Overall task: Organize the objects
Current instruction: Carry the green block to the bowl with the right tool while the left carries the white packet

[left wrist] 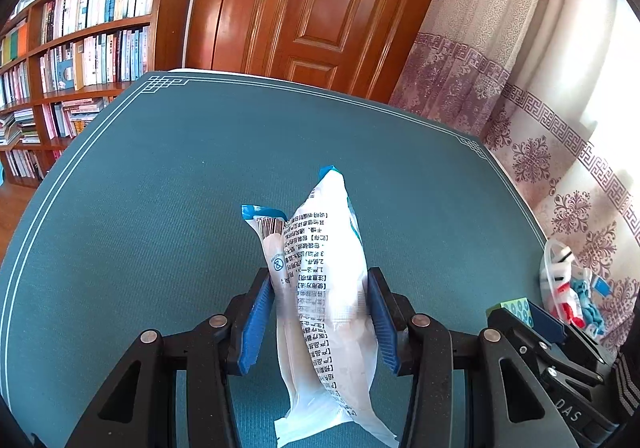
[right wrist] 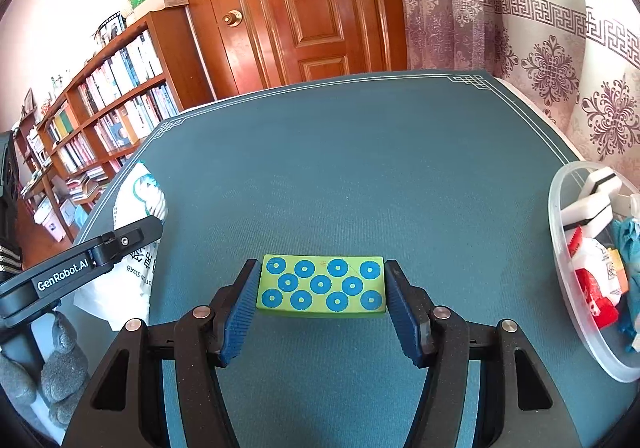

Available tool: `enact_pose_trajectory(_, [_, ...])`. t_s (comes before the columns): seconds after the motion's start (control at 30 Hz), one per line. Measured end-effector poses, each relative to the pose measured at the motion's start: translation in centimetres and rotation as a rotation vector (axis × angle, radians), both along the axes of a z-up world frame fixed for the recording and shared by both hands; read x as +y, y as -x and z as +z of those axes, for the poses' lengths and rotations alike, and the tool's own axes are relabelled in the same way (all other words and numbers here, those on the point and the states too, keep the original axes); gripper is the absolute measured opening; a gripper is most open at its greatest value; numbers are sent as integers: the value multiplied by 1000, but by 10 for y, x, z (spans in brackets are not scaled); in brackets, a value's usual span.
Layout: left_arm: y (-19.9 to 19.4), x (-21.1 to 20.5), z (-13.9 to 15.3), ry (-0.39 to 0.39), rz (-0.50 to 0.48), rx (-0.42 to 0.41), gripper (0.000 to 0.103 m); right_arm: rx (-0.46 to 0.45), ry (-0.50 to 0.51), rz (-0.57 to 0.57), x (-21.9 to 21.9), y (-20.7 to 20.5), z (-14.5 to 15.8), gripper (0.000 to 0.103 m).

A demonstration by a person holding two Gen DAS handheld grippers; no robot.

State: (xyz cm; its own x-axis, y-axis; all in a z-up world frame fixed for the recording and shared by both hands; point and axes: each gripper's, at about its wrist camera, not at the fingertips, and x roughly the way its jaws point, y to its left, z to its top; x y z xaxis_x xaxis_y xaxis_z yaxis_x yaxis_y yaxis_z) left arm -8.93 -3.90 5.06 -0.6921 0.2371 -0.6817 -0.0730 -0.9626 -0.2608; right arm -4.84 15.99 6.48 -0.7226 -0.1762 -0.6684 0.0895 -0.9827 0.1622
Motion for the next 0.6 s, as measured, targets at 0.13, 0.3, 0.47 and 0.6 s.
enact_pose_trajectory(0.13, [-3,10,-2,18,-21,1,49,8,2,-24,13,-11,3,62])
enact_pose_trajectory(0.3, [-5,20,-5,37,-47,-3,49,31,9,-62,33,-23,11,62])
enact_pose_trajectory(0.47, [-9,28,-7,57,-75,-1,49,66,22,-108,55,-34,24,62])
enact_pose_trajectory(0.6, [-14,36,-8,70,-102,4,49,89,16,-156,74,-44,33,62])
